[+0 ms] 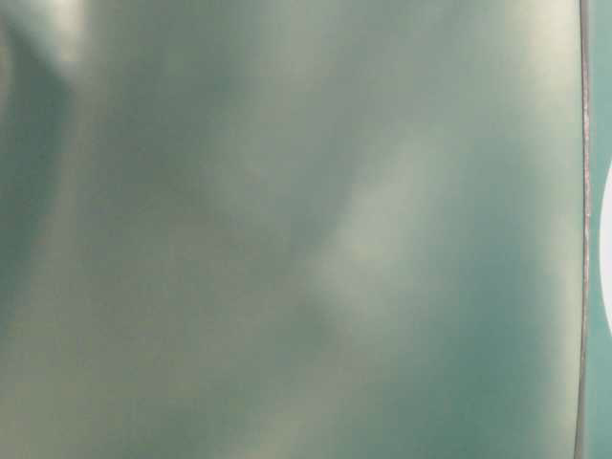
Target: Scoop the yellow hexagonal prism block from the bowl with a spoon using the right arm.
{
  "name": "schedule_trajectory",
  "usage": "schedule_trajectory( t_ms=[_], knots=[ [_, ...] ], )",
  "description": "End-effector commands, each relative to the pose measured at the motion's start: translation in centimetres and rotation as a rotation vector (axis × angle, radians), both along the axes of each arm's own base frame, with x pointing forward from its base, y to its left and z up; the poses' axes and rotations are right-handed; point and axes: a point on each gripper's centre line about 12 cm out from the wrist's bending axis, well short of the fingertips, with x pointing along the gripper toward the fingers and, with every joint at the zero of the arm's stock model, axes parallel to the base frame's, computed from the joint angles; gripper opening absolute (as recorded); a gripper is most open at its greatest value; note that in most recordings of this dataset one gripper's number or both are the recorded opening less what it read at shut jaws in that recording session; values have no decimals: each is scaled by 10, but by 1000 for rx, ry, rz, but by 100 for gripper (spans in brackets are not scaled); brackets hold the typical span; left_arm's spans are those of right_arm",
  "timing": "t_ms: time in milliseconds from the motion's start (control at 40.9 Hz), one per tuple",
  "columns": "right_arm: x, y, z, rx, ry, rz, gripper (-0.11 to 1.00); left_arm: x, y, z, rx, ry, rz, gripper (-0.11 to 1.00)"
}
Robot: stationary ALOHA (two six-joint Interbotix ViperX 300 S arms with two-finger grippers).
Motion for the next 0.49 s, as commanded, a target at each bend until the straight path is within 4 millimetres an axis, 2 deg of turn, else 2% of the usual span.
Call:
schedule_trajectory(
  t_ms=[0,465],
  knots=[
    [5,-1,4,15,-6,-3,54,2,0,10,0,-26,1,-1],
    [25,3,-32,89,124,12,56,2,0,11,-2,-26,1,-1]
  ],
)
